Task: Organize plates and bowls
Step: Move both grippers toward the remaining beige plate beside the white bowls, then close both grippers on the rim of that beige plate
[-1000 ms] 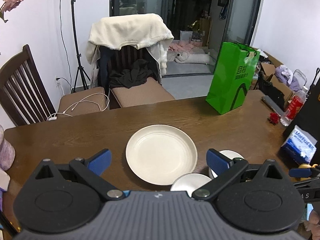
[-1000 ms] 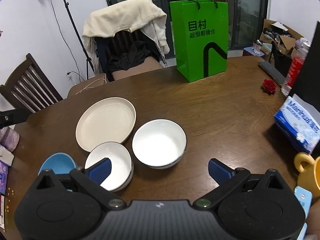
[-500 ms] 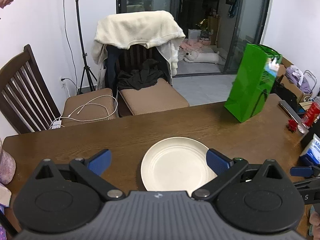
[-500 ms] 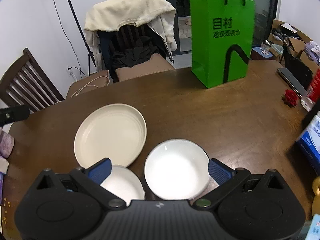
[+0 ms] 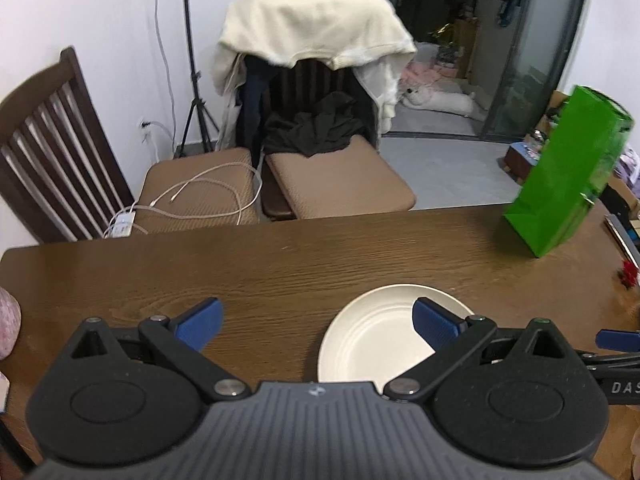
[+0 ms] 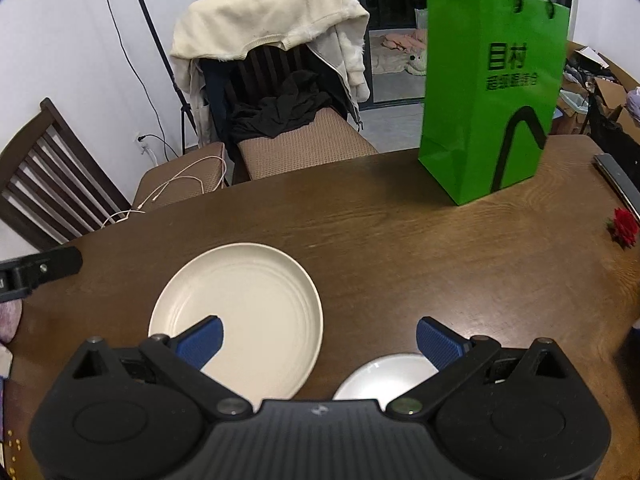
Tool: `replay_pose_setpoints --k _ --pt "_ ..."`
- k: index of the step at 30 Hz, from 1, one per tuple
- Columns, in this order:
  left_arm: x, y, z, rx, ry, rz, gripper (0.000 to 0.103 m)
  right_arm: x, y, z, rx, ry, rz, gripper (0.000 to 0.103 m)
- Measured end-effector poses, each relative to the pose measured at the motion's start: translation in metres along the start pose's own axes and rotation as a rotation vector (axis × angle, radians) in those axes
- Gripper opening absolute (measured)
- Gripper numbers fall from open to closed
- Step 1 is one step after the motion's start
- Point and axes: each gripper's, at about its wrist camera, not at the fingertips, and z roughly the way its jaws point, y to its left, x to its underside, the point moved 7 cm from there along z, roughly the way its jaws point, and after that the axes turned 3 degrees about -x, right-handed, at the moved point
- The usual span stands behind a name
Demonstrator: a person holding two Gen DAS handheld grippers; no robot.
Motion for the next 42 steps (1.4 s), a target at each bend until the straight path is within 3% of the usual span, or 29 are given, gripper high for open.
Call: replay_pose_setpoints --k 9,15,20,26,31,37,42 --pt "0.005 0.012 0.052 -0.041 0.077 -0.043 0.103 -0.016 0.010 0.041 -0.018 0.009 0.004 0.103" --pt "0.021 0.013 0.077 -0.049 0.141 -0.052 0.103 -0.016 0.008 0.069 0.017 0.030 0.000 0.102" --pt "0.034 0.012 0.092 -0.051 0.184 -0.034 0.103 -0.009 0.000 0.085 0.000 0.053 0.028 0.091" --pt "0.051 0.007 0.109 -0.036 0.260 -0.008 0.101 0.001 0.002 0.100 -0.029 0.095 0.030 0.070" --pt "0.061 0.004 0.117 -0.029 0.294 0.012 0.090 0.014 0.001 0.114 -0.036 0.149 0.036 0.051" --pt "0.068 0.002 0.125 -0.026 0.323 0.011 0.071 0.024 -0.004 0.123 -0.042 0.168 0.057 0.045" --pt "0.069 -0.002 0.127 -0.011 0.327 0.002 0.063 0.027 -0.004 0.124 -0.074 0.164 0.083 0.043"
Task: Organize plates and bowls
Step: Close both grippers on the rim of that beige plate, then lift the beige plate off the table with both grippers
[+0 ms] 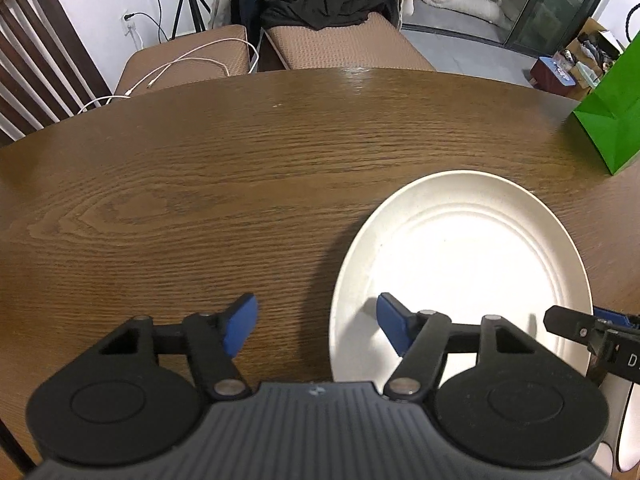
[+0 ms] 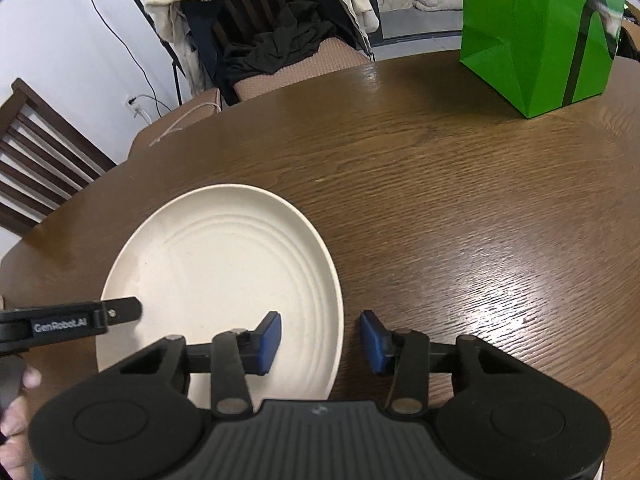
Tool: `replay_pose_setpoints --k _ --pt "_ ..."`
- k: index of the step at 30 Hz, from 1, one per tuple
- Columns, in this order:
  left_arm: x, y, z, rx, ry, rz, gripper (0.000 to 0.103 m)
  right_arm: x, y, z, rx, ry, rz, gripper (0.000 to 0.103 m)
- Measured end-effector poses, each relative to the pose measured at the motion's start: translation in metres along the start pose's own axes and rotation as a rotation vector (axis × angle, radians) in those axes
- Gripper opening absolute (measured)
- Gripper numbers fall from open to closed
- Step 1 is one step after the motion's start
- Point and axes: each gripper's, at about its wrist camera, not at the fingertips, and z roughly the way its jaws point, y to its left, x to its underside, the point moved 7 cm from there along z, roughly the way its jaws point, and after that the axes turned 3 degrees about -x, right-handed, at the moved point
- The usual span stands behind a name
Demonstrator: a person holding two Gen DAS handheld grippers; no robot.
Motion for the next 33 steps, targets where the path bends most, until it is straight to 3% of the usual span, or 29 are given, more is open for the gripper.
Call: replay_pose_setpoints --k 2,4,6,7,12,33 --pt "-0.001 -0.004 -0.001 0.014 -0.006 0.002 0.054 0.000 0.000 0.000 -0.012 0.000 0.005 0.040" --pt "-0.001 -0.007 -0.004 0.039 -0.010 -0.002 0.035 -0.001 0.001 0.000 -0.010 0.000 0.006 0.027" --pt "-0.003 -0.009 -0.004 0.057 -0.010 -0.011 0.026 -0.003 0.000 0.002 0.000 0.000 0.011 0.018" --pt "-0.002 -0.010 -0.004 0.055 -0.013 -0.012 0.026 -0.003 -0.001 0.002 0.003 -0.001 0.012 0.014" --pt "-0.003 -0.010 -0.004 0.057 -0.029 -0.027 0.024 -0.005 -0.002 0.002 -0.004 -0.013 0.015 0.012" --pt "-0.012 -0.009 -0.016 0.048 -0.103 -0.033 0.024 0.000 0.001 -0.005 -0.024 -0.094 -0.026 0.011"
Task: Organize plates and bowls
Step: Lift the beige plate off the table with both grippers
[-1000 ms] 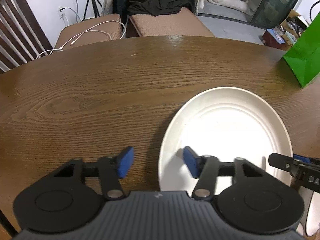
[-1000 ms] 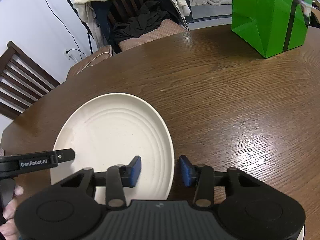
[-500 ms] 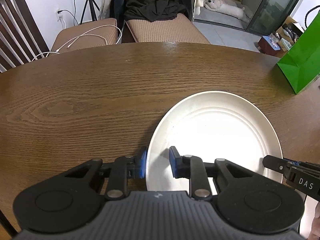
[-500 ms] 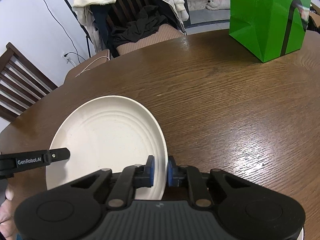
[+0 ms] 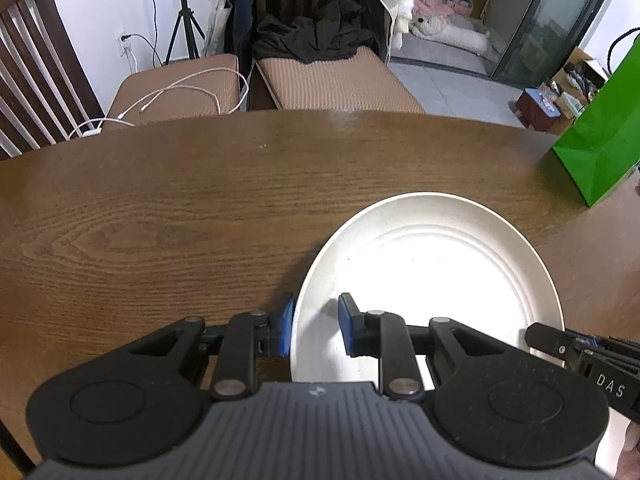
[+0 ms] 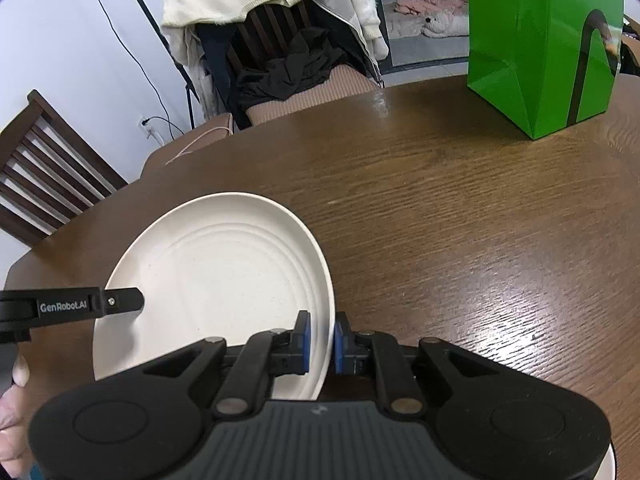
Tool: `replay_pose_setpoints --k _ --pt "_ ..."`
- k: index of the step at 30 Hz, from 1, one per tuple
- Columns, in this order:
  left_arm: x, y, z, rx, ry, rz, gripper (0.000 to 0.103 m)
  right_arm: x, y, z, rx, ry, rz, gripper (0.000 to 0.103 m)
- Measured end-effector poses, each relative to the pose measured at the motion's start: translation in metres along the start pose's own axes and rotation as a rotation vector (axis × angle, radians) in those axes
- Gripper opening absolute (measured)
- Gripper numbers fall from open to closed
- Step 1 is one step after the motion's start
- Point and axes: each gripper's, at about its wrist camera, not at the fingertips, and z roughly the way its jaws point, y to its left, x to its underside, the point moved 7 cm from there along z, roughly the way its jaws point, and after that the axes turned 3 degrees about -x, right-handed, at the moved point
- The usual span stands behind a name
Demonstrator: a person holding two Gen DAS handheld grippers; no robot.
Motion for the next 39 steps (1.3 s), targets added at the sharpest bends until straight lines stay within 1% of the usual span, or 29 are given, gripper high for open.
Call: replay_pose_setpoints --k 13,23,33,39 --pt "-0.011 -0.007 -0.027 0.016 -0.055 0.002 0.024 -0.004 0.000 -0.028 -0.010 -0.048 0.011 0.011" --pt "-0.017 -0.014 -0.059 0.031 -0.096 0.014 0.024 -0.005 -0.001 -0.059 -0.017 -0.084 0.020 0.011" --pt "-0.015 -0.017 -0.092 0.032 -0.116 0.026 0.024 -0.002 0.002 -0.097 -0.025 -0.111 0.033 0.011" --pt "-0.009 -0.016 -0.113 0.024 -0.136 0.028 0.024 0.002 0.007 -0.111 -0.040 -0.115 0.043 0.012"
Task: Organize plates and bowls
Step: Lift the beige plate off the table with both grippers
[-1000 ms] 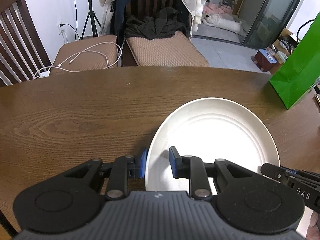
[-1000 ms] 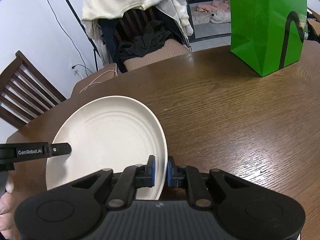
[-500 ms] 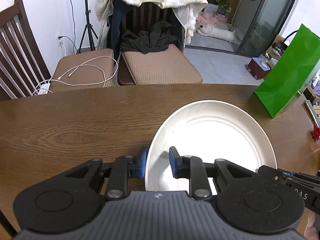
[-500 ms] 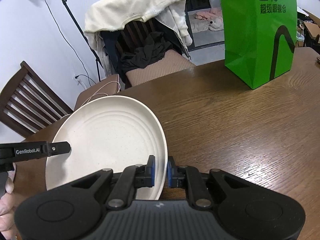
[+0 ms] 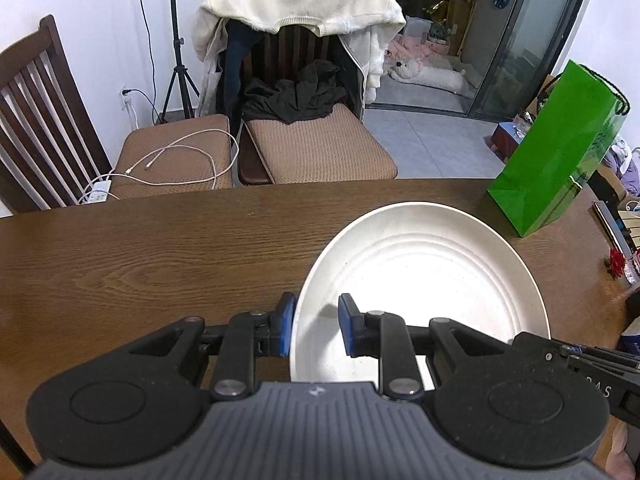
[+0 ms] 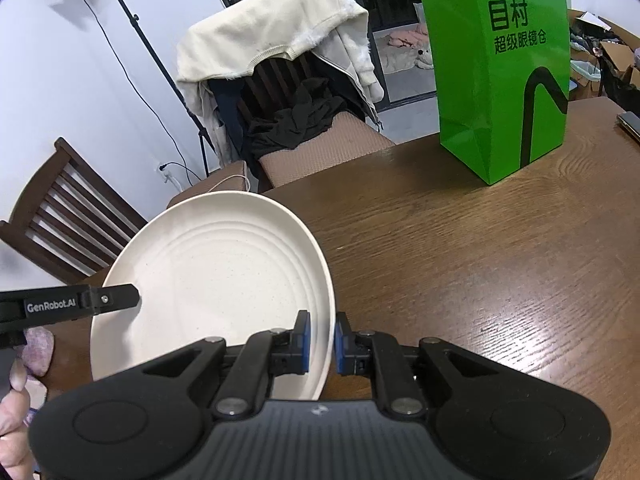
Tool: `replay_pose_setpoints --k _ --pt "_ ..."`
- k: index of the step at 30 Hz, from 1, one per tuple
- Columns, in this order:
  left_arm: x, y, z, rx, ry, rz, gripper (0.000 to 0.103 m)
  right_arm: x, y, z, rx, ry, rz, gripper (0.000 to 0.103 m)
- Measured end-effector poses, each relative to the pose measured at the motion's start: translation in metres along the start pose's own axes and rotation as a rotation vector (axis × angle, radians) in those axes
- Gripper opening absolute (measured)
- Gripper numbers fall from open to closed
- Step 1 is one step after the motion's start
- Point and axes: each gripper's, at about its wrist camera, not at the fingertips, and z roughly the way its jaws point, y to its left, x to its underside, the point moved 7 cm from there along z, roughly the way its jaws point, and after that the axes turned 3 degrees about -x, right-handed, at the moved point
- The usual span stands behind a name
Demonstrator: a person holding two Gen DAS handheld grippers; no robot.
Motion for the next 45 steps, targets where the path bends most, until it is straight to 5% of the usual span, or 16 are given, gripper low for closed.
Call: replay_pose_setpoints --k 20,45 --pt "0.013 0.000 -0.068 -0.026 -0.059 0.003 0.024 0.016 0.022 -0.064 -0.030 -0.043 -0.023 0.012" --pt "0.067 0.008 -0.127 -0.048 -0.078 -0.020 0.024 0.064 0.044 -0.119 -0.057 -0.048 -0.061 0.012"
